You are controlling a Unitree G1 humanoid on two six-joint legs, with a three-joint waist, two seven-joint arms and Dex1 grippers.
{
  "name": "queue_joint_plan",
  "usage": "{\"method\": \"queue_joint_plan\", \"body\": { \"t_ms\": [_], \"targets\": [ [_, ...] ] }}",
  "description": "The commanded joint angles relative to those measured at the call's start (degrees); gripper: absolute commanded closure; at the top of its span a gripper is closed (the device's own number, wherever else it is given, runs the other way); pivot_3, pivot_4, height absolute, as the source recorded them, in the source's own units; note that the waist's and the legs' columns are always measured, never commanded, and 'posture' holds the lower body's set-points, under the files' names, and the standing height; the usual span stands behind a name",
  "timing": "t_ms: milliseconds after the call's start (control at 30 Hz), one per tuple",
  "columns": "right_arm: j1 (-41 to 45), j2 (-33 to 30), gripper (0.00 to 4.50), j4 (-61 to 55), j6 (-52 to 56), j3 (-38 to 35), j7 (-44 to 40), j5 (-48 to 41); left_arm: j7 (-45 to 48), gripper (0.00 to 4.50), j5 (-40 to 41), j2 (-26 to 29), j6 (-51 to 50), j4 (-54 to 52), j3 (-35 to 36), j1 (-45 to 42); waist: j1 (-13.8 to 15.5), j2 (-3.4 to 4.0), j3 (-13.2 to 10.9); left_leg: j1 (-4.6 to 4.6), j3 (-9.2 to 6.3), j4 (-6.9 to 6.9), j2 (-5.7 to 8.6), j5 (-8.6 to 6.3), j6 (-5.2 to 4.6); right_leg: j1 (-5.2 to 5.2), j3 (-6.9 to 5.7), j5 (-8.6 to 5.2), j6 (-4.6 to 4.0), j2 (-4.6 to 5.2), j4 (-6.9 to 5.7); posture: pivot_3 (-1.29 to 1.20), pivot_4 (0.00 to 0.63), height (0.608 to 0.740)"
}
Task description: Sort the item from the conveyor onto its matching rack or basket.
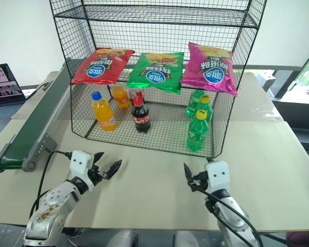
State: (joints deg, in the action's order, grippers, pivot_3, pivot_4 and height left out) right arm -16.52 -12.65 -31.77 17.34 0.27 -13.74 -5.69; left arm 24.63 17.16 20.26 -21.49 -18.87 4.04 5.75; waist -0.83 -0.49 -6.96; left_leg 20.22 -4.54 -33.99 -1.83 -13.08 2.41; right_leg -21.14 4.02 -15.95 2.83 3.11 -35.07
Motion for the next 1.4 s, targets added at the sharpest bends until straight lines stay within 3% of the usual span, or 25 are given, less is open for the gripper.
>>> {"method": "queue_joint_plan", "body": {
  "t_ms": [33,133,500,1400],
  "targets": [
    [-0.9,0.0,0.01,-2.4,-1.7,0.3,-0.1,-0.1,-1.6,0.00,-0.7,0.6,-0.5,-1.2,1.5,0.0,0.0,0.00,0.0,0.00,0.00,0.00,0.00,0.00,0.00,0.00,0.00,0.00,0.00,0.00,0.00,0.00,0.150,0.738],
    [-1.6,0.1,0.01,-3.2,-1.7,0.9,0.1,0.2,-4.3,0.00,-5.4,0.9,3.3,-0.1,1.4,0.4,0.0,0.01,0.0,0.00,0.00,0.00,0.00,0.00,0.00,0.00,0.00,0.00,0.00,0.00,0.00,0.00,0.150,0.738],
    [-0.1,0.0,0.01,-4.5,0.2,1.2,0.7,0.4,0.3,0.00,-1.3,0.8,4.8,-0.9,2.5,1.2,0.0,0.00,0.0,0.00,0.00,0.00,0.00,0.00,0.00,0.00,0.00,0.00,0.00,0.00,0.00,0.00,0.150,0.738],
    [1.5,0.9,0.01,-3.7,1.2,1.3,1.2,0.3,1.0,0.00,-1.4,1.5,4.8,-0.4,2.6,-0.6,0.0,0.01,0.0,0.00,0.00,-0.01,0.00,0.00,0.00,0.01,0.00,0.00,-0.01,0.00,-0.02,0.00,0.150,0.738]
  ]
}}
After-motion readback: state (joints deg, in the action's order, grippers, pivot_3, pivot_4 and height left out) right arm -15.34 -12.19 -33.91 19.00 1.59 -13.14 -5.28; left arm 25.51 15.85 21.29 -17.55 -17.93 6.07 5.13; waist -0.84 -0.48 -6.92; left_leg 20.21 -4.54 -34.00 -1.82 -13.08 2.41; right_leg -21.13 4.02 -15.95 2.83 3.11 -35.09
